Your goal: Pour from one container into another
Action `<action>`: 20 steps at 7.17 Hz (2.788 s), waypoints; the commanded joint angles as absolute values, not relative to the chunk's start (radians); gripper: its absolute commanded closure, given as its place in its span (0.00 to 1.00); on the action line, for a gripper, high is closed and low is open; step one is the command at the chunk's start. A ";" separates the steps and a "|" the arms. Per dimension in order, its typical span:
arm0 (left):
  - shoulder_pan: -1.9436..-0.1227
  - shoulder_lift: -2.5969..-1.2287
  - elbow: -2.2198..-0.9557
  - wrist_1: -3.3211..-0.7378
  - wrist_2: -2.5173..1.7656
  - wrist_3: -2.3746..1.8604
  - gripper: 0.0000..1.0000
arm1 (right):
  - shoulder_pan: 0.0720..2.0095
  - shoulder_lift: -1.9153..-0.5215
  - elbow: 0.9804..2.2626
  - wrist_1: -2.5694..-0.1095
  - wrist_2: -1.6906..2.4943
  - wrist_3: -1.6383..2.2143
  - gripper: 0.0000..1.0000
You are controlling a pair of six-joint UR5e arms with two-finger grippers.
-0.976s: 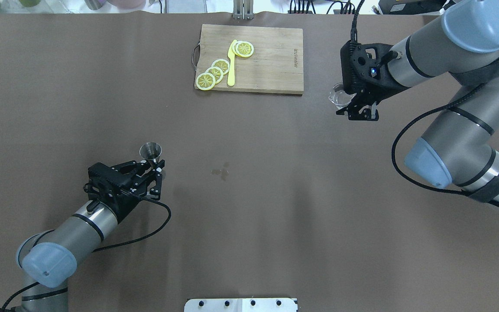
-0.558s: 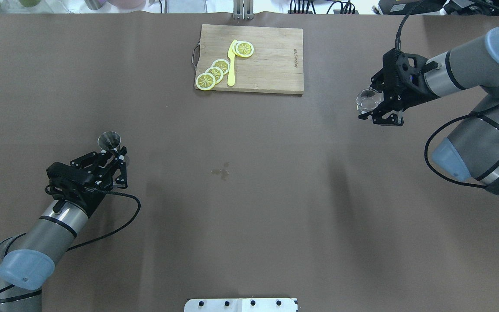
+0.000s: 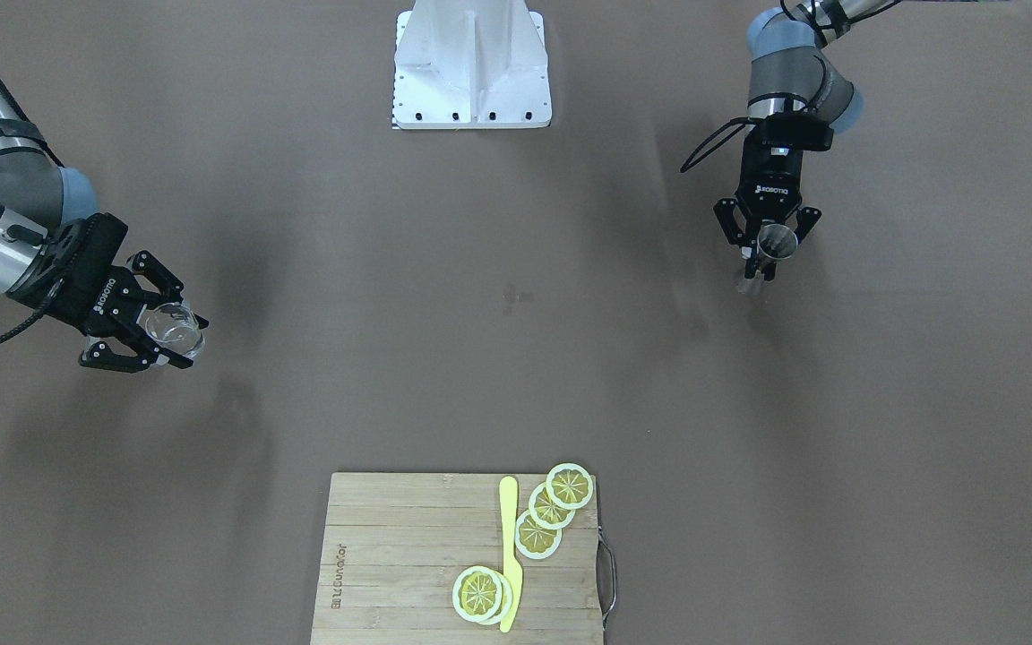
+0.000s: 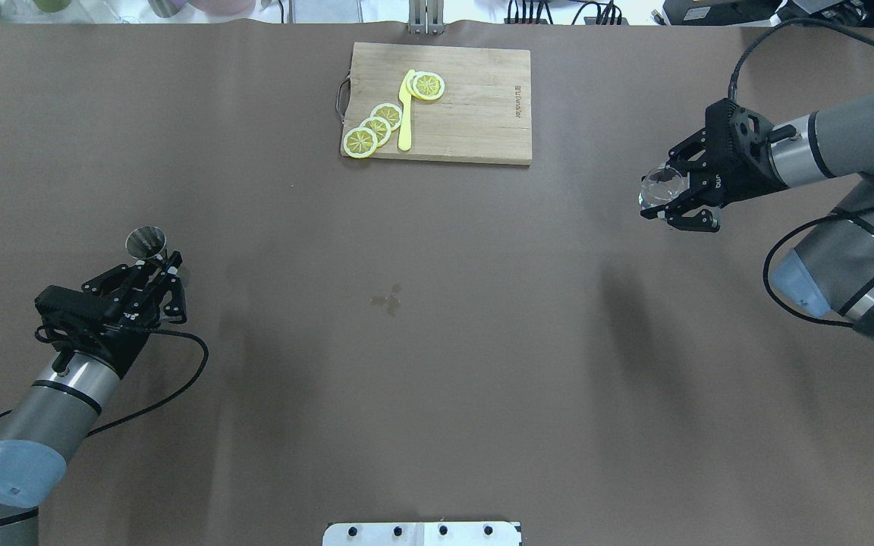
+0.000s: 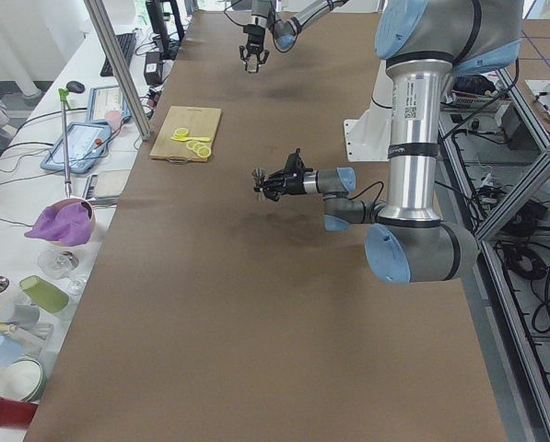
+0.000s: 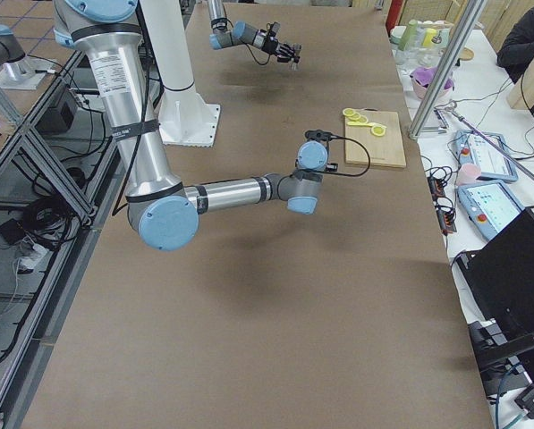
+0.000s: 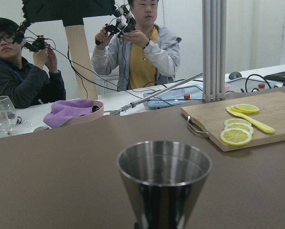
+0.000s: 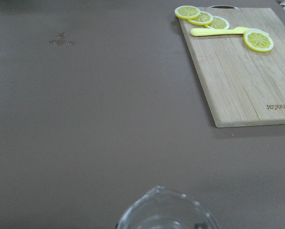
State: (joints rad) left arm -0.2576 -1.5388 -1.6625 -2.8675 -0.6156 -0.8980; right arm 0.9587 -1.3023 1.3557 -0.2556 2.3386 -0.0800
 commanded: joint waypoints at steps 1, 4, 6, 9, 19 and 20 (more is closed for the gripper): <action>-0.267 -1.503 -1.657 -2.870 -0.614 -0.974 1.00 | 0.957 -1.304 1.226 -0.053 2.338 0.003 1.00; -0.281 -1.500 -1.605 -2.878 -0.614 -1.012 1.00 | 0.956 -1.301 1.145 0.009 2.341 0.009 1.00; -0.305 -1.502 -1.582 -2.882 -0.615 -1.032 1.00 | 0.950 -1.287 1.069 0.124 2.341 0.107 1.00; -0.305 -1.514 -1.514 -2.960 -0.614 -1.032 1.00 | 0.946 -1.263 1.019 0.123 2.341 0.109 1.00; -0.302 -1.529 -1.471 -2.968 -0.614 -1.068 1.00 | 0.928 -1.259 0.988 0.123 2.342 0.110 1.00; -0.302 -1.529 -1.470 -2.968 -0.615 -1.068 1.00 | 0.928 -1.259 0.988 0.123 2.342 0.110 1.00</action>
State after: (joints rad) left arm -0.3024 -1.5286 -1.4715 -2.9683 -0.6140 -1.0674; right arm 0.9283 -1.2594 0.9884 0.1227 2.3426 0.1100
